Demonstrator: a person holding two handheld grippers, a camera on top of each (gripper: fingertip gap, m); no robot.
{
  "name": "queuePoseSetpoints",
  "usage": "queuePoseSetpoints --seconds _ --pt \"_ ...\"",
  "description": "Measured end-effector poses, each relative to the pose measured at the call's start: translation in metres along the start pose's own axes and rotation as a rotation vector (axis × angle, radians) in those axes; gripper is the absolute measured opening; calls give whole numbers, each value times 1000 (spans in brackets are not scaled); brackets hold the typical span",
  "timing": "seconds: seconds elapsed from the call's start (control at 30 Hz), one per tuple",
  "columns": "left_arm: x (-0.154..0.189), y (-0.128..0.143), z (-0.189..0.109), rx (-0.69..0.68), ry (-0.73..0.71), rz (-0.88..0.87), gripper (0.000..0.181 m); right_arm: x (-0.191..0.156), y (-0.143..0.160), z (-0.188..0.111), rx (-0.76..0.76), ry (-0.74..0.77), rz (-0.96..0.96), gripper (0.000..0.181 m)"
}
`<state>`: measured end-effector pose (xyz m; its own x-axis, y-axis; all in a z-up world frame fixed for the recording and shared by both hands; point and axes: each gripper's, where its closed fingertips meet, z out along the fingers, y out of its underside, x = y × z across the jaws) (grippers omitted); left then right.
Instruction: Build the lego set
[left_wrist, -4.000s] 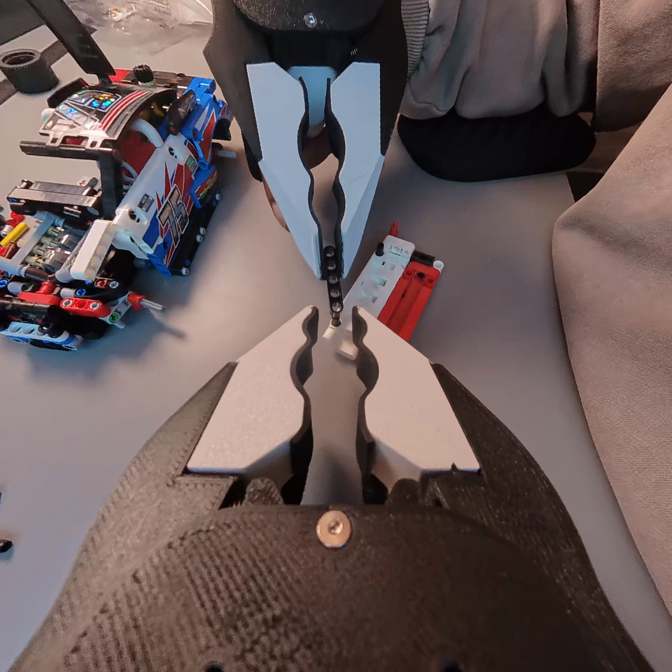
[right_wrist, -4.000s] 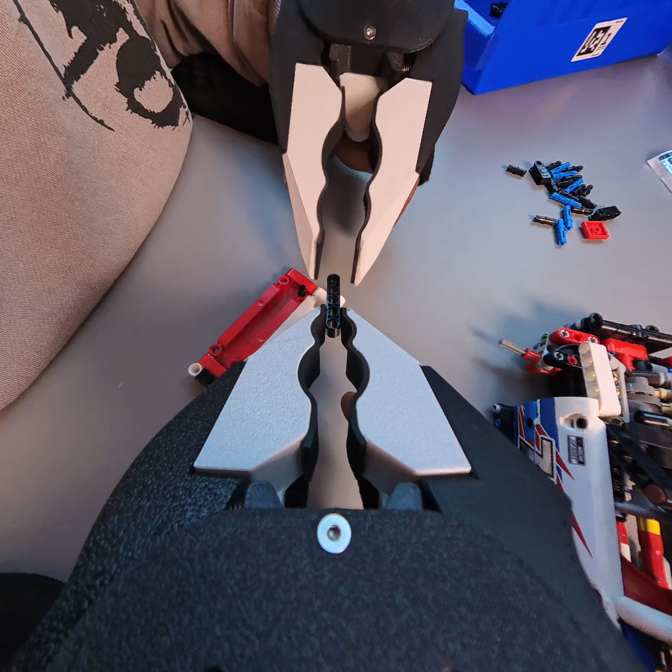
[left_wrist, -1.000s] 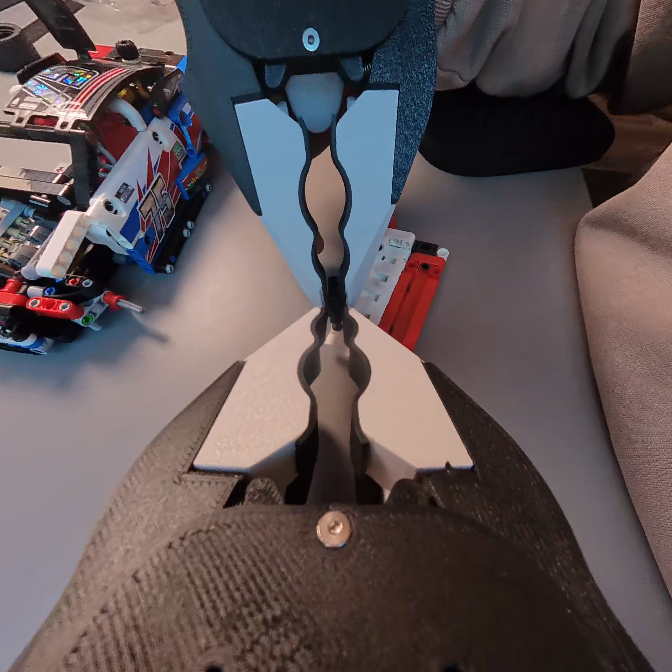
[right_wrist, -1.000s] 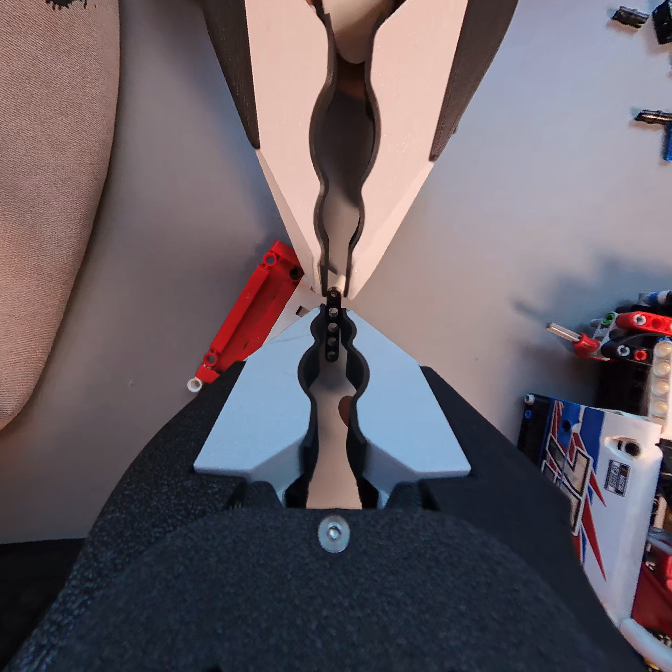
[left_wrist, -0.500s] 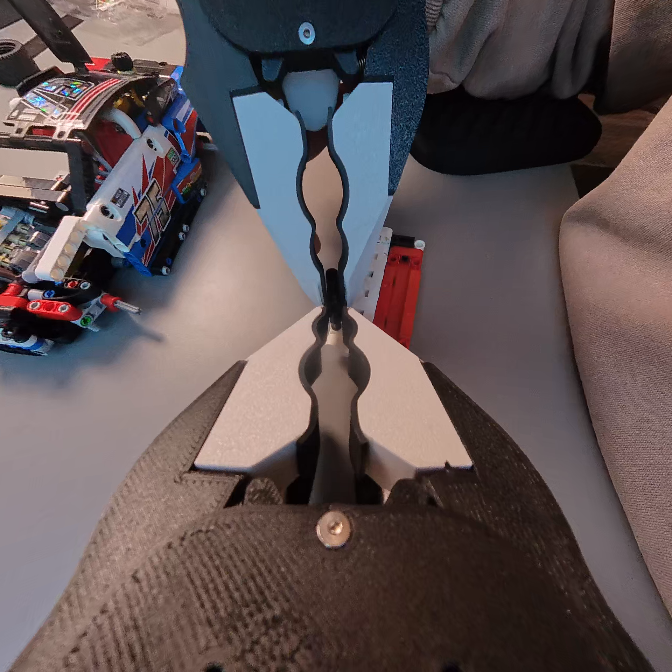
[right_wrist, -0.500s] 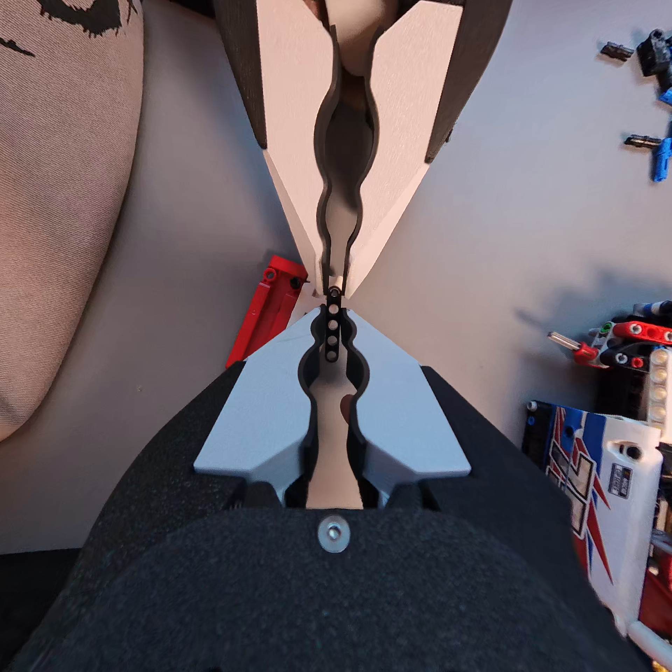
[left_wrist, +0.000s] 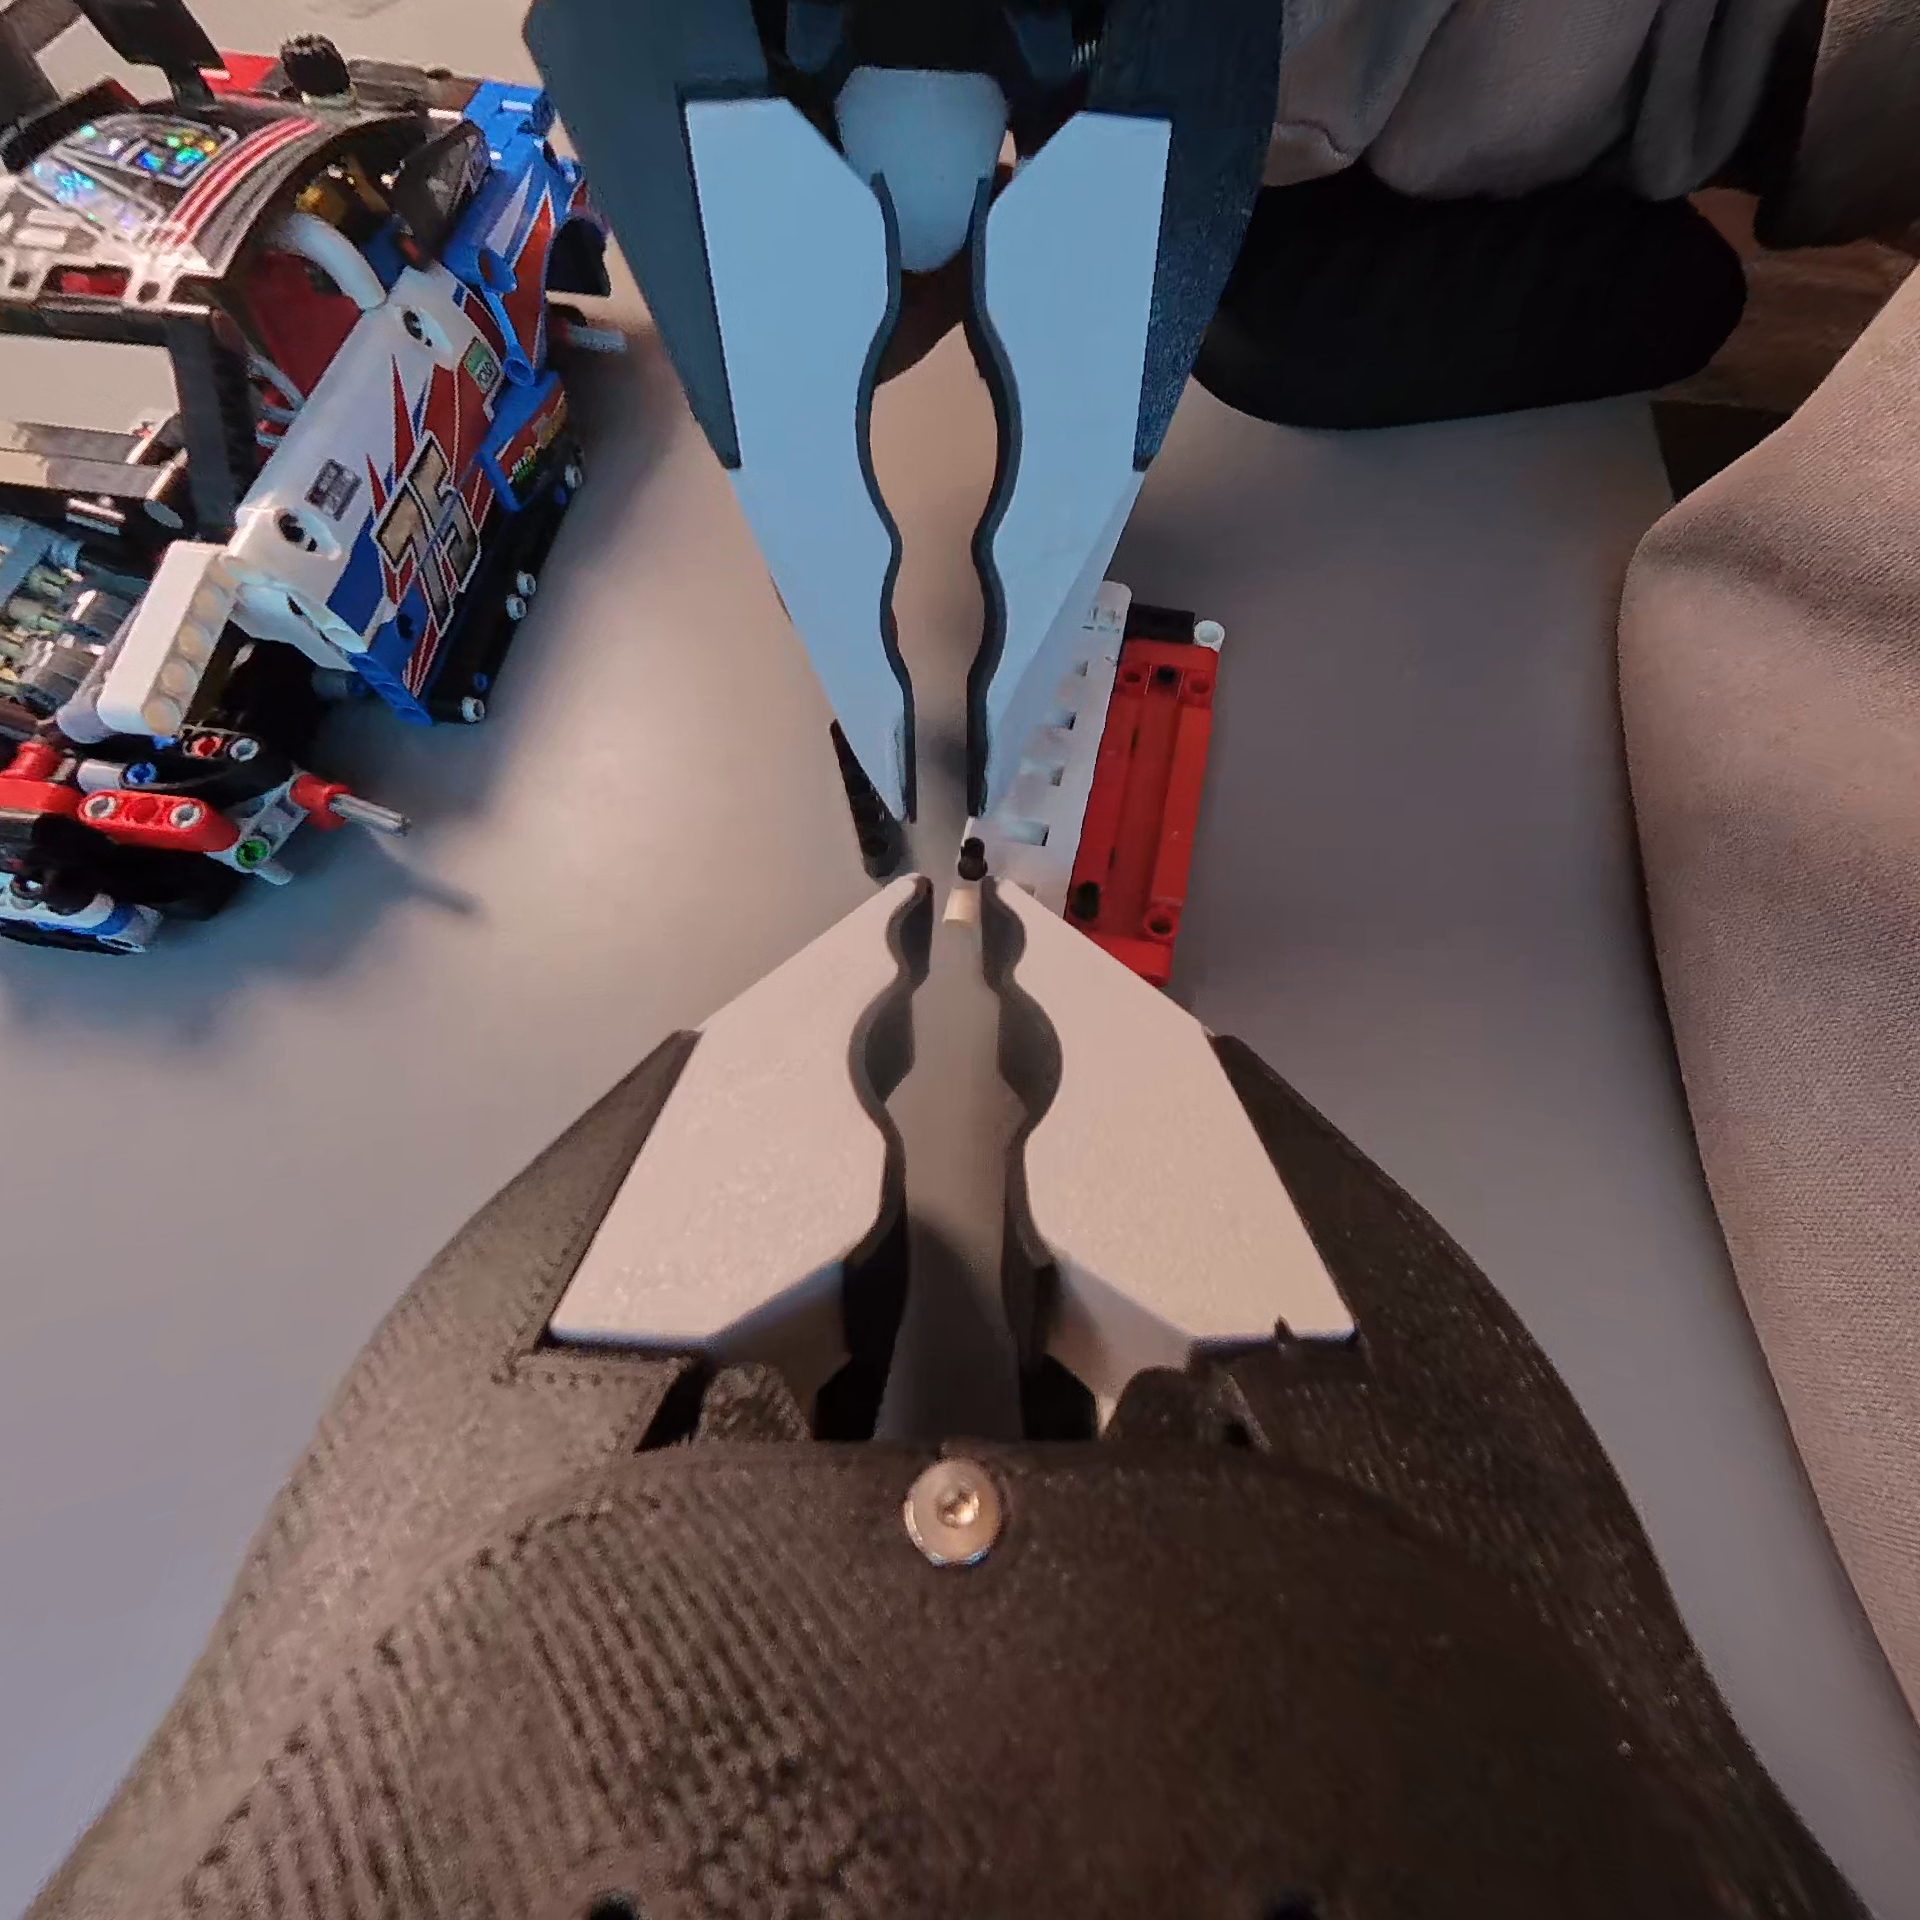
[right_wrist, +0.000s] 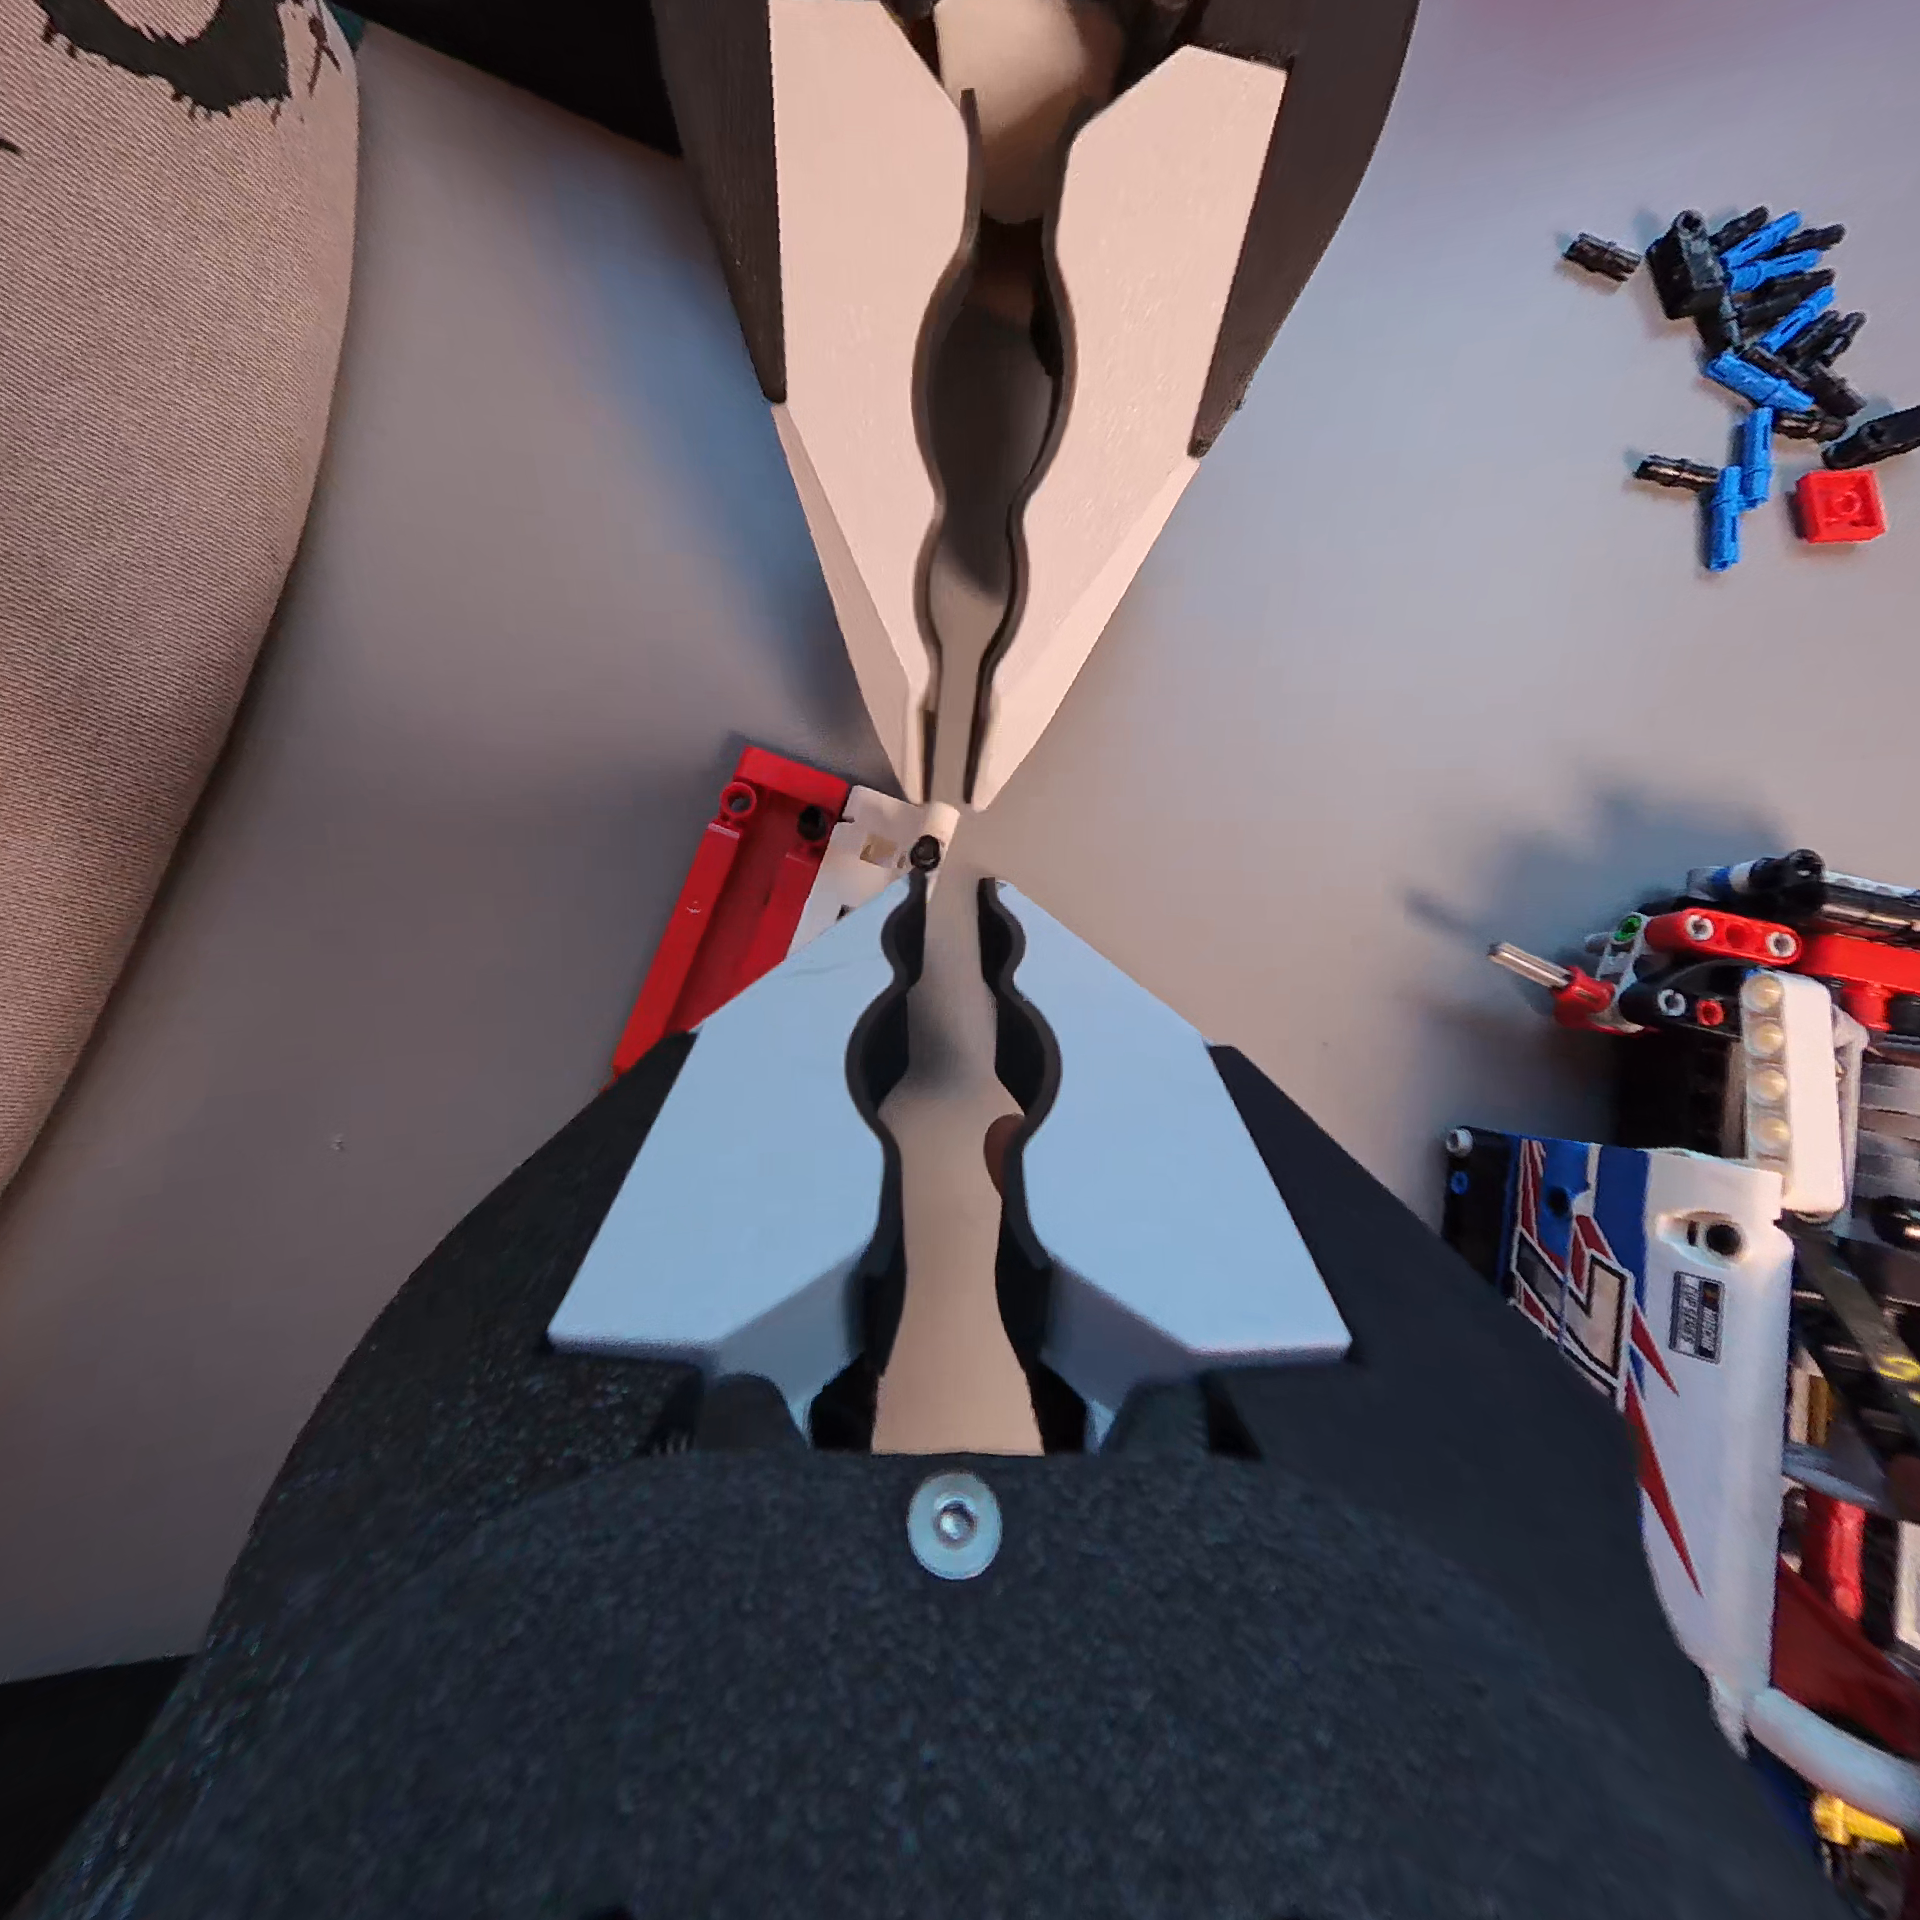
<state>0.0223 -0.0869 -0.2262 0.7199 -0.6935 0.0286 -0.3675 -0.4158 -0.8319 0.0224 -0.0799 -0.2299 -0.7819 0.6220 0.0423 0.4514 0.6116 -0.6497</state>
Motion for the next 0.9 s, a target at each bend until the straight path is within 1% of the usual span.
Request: queuePoseSetpoints --seconds 0.07,0.1,0.13,0.2,0.33,0.47,0.6,0.67,0.77,0.8,0.83,0.9 --pt "0 7 -2 -45 11 -21 27 5 0 -4 9 21 5 8" --pt "0 11 -3 -67 18 -30 34 9 1 -7 8 30 11 8" --pt "0 14 -3 -80 25 -34 37 12 4 -8 -2 31 19 9" --pt "1 16 0 -91 25 -22 35 19 11 -6 -37 26 27 11" --pt "-3 18 7 -115 -13 42 23 17 14 3 -102 -30 -28 12" --pt "-4 16 9 -108 -14 48 22 17 22 9 -177 -63 -68 8" --pt "-7 14 9 -92 -29 48 18 12 17 12 -130 -78 -79 4" --pt "-13 14 10 -89 -74 58 14 13 17 11 -114 -76 -71 3" --pt "-29 9 8 -69 -178 68 11 15 17 2 -95 -77 -36 3" --pt "-29 6 6 -59 -169 54 11 12 16 -1 -82 -91 -22 3" --pt "-23 3 4 -44 -125 27 16 9 17 -5 -81 -103 -5 3" --pt "1 -2 -1 -23 32 -46 35 7 25 -8 -107 -91 17 3"
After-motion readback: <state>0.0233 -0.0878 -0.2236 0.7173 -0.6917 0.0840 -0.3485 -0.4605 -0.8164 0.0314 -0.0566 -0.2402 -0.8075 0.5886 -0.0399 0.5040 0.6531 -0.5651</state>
